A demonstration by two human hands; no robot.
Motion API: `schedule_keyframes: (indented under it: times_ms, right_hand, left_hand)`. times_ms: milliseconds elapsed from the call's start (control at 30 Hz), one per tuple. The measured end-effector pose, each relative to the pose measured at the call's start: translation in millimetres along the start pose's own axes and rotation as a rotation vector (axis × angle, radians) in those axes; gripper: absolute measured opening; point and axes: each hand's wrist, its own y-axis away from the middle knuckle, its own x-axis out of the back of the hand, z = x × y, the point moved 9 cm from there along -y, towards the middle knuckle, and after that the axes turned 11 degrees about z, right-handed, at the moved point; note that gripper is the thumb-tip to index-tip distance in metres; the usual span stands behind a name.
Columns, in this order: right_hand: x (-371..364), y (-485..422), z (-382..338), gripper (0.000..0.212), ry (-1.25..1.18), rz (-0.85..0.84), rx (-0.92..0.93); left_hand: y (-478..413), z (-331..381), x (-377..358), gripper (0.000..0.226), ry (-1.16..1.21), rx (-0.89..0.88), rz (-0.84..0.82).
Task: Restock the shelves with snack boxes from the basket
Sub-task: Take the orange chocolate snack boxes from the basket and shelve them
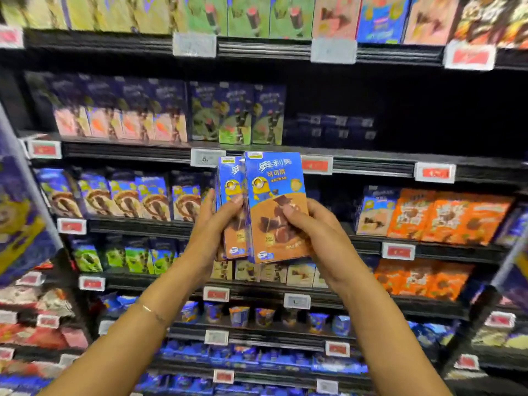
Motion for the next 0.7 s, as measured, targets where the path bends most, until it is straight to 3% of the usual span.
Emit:
schedule_keyframes:
  times_ms: [333, 533, 700]
  right_hand:
    - [-12.6, -56.9, -41.1, 0.027, 0.058, 0.042, 0.096]
    - [1.5, -83.4, -70.9, 0.024, -0.059, 0.085, 0.154]
    - [41.1, -138.4, -94.6, 0.027, 0.081, 0.290, 0.216]
  left_hand:
    - [-74.3, 33.6, -17.5, 0.071, 0.006, -0.085, -0.082]
    - [-102.1, 62.3, -20.5, 0.074, 0.082, -0.170, -0.036]
    - [-125.0, 91.6, -27.7, 0.074, 0.088, -0.258, -0.015]
